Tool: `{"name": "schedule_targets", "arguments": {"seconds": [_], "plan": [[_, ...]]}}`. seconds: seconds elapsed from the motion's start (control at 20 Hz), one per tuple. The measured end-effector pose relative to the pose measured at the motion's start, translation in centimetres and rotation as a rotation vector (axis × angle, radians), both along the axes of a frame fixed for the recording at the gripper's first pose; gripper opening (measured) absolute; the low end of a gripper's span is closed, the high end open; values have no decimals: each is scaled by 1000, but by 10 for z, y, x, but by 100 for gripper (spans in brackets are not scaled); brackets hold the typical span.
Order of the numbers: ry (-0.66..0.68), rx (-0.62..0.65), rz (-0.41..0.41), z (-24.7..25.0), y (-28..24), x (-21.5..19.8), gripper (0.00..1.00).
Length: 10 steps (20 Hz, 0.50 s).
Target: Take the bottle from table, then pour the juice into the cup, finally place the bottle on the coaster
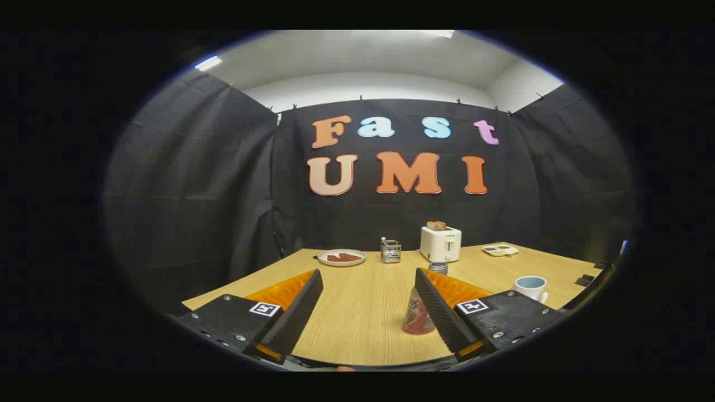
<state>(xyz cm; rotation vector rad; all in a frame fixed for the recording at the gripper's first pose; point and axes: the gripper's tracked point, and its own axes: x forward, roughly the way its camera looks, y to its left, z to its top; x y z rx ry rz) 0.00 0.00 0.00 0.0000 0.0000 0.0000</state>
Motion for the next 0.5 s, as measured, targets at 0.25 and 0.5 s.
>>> {"name": "schedule_targets", "arguments": {"seconds": [0.25,0.5], "plan": [[-18,6,-19,14,-1,-9,99],[-21,16,-18,15,-3,-10,99]]}}
